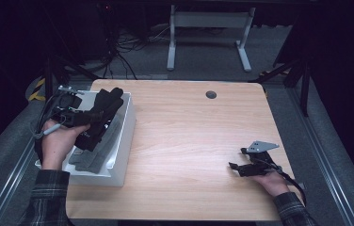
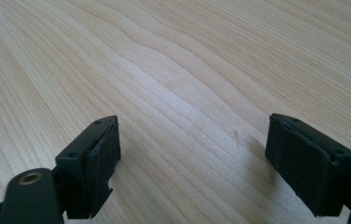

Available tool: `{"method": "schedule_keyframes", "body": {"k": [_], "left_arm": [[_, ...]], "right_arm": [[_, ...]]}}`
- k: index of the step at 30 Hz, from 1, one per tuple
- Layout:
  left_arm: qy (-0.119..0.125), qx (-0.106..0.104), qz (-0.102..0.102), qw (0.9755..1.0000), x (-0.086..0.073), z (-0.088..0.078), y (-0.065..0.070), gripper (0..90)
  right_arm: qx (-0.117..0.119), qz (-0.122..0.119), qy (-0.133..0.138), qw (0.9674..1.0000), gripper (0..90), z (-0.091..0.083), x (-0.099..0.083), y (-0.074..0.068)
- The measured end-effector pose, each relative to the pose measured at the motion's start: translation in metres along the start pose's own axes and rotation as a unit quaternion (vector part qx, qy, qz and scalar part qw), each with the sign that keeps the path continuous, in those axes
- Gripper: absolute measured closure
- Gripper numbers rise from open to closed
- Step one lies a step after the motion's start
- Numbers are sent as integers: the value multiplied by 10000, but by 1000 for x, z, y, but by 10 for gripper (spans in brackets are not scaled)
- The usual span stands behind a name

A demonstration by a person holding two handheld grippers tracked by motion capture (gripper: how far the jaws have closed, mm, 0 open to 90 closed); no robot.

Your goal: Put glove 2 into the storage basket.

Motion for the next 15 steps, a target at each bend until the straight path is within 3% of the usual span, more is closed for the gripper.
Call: {"method": "schedule_keyframes", "body": {"k": [6, 12, 15], "left_arm": [[-180, 157, -205, 9995, -21, 18, -22, 650], [-339, 157, -323, 9988, -37, 36, -35, 628], [-420, 198, -379, 9982, -44, 43, -40, 542]], "right_arm": [[6, -7, -1, 10000, 181, 0, 0, 0], [5, -13, 2, 10000, 180, 0, 0, 0], [5, -12, 2, 10000, 180, 0, 0, 0]]}}
Point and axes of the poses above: each handheld gripper's, and its own axes: z roughly forward along the jaws, x roughly out of its top, y roughly to its right, the point moved 6 cm from there along z, roughly forward along the jaws, and after that the axes turned 11 degrees about y, right-handed, at the moved point
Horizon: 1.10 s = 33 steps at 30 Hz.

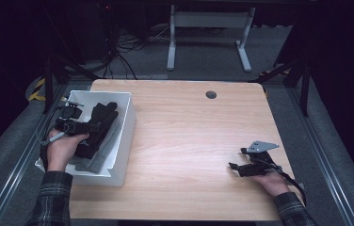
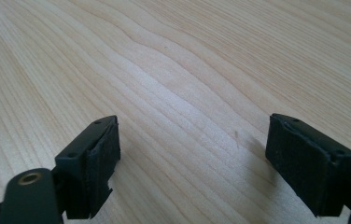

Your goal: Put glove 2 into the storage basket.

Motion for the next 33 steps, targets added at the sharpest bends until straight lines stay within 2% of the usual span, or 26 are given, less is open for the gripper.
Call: {"method": "schedule_keyframes", "body": {"k": [1, 3, 6, 7, 11, 13, 17, 27, 32, 33], "left_arm": [[-11, 11, -29, 10000, -2, 2, -2, 542], [-45, 24, -21, 10000, -5, 6, -4, 421], [-17, 16, 10, 10000, -5, 6, -4, 354], [66, 44, 29, 10000, -3, 6, -3, 308], [199, 151, 40, 9997, 2, 2, -1, 232], [240, 222, 65, 9994, 4, 0, 0, 222], [398, 190, 108, 9990, 10, -10, 1, 205], [708, -4, 212, 9973, 24, -24, 19, 189], [912, -208, 354, 9950, 34, -31, 41, 181], [947, -309, 384, 9943, 36, -32, 47, 181]], "right_arm": [[0, 0, -1, 10000, 180, 0, 0, 0], [3, -3, -2, 10000, 180, 0, 0, 0], [0, -1, 0, 10000, 180, 0, 0, 0], [2, -2, -3, 10000, 180, 0, 0, 0], [2, -5, -2, 10000, 181, 0, 0, 0], [2, -4, -2, 10000, 180, 0, 0, 0], [2, -5, -2, 10000, 180, 0, 0, 0], [-1, -4, -3, 10000, 180, 0, 0, 0], [-1, -4, -3, 10000, 180, 0, 0, 0], [-1, -4, -4, 10000, 180, 0, 0, 0]]}}
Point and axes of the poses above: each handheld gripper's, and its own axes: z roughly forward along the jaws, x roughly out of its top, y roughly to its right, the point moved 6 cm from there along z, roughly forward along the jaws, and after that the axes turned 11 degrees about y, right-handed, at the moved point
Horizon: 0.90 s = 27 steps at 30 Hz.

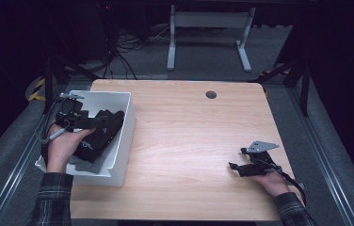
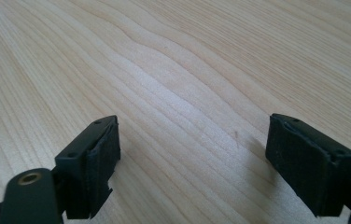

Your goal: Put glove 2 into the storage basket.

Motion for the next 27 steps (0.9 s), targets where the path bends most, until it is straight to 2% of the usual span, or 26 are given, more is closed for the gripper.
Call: {"method": "schedule_keyframes", "body": {"k": [4, 7, 8, 12, 17, 22, 23, 24, 26, 27], "left_arm": [[96, -215, 104, 9997, 7, 2, 21, 180], [170, -397, 261, 9987, 13, 5, 41, 180], [170, -397, 261, 9987, 13, 5, 41, 179], [224, -664, 402, 9967, 16, 11, 71, 179], [213, -1007, 617, 9928, 13, 23, 111, 180], [171, -1342, 836, 9873, 2, 40, 148, 180], [129, -1453, 869, 9855, -4, 47, 161, 180], [129, -1453, 869, 9855, -4, 47, 161, 180], [30, -1660, 976, 9813, -18, 62, 180, 180], [-13, -1685, 1013, 9805, -21, 65, 184, 180]], "right_arm": [[0, -1, 1, 10000, 180, 0, 0, 0], [2, -2, 1, 10000, 180, 0, 0, 0], [2, -4, 2, 10000, 180, 0, 0, 0], [-9, -18, -8, 10000, 179, 0, 0, 0], [2, -18, -8, 10000, 178, 0, 0, 0], [6, -21, -13, 10000, 174, 0, 0, 0], [17, -21, -16, 10000, 173, 0, 0, -1], [17, -21, -16, 10000, 173, 0, 0, -1], [22, -25, -18, 10000, 172, 0, 0, -1], [24, -26, -18, 10000, 171, 0, 0, -1]]}}
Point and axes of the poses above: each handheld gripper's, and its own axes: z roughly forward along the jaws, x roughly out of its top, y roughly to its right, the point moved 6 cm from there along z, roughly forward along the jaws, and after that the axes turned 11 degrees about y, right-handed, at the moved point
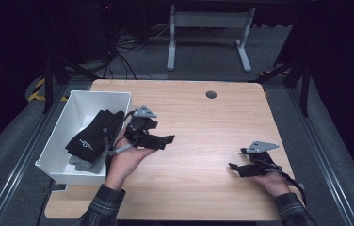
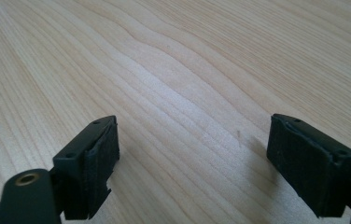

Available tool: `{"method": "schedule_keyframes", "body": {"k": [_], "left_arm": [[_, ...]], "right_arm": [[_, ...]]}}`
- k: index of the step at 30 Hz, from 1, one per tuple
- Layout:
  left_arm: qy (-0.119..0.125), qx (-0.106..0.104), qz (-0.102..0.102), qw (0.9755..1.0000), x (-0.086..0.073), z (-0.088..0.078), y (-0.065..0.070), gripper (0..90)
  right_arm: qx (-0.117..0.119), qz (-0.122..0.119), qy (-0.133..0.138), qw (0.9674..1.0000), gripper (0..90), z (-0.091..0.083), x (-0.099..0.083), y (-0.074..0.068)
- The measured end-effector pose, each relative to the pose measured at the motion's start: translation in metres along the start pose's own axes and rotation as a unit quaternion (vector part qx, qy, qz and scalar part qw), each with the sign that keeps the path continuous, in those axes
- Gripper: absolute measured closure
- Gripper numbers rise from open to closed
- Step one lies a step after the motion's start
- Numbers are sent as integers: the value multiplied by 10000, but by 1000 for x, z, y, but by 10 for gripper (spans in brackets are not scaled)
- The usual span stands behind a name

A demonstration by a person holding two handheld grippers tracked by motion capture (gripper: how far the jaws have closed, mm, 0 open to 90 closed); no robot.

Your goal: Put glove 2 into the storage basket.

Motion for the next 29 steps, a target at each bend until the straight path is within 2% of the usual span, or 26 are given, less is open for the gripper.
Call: {"method": "schedule_keyframes", "body": {"k": [1, 7, 13, 15, 17, 21, 26, 29], "left_arm": [[0, 0, 0, 10000, 0, 0, 0, 180], [-339, -207, 151, 9991, -34, 39, 15, 177], [-572, -113, 369, 9976, -70, 66, 17, 170], [-721, -81, 449, 9964, -80, 73, 17, 165], [-805, -86, 459, 9957, -90, 80, 17, 164], [-948, -7, 485, 9943, -100, 85, 15, 157], [-952, 16, 474, 9943, -106, 87, 13, 155], [-904, 30, 536, 9945, -107, 87, 12, 151]], "right_arm": [[0, 0, 0, 10000, 171, 0, 0, 0], [13, -9, -2, 10000, 166, 0, 0, 0], [19, -11, -4, 10000, 163, 0, 0, 0], [21, -7, -4, 10000, 163, 0, 0, 0], [23, -10, -4, 10000, 163, 0, 0, 0], [29, -13, -6, 10000, 160, 0, 0, -1], [34, -16, -7, 10000, 159, 0, 0, -1], [31, -18, -10, 10000, 159, 0, 0, -1]]}}
Point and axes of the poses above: each handheld gripper's, and its own axes: z roughly forward along the jaws, x roughly out of its top, y roughly to its right, the point moved 6 cm from there along z, roughly forward along the jaws, and after that the axes turned 11 degrees about y, right-handed, at the moved point
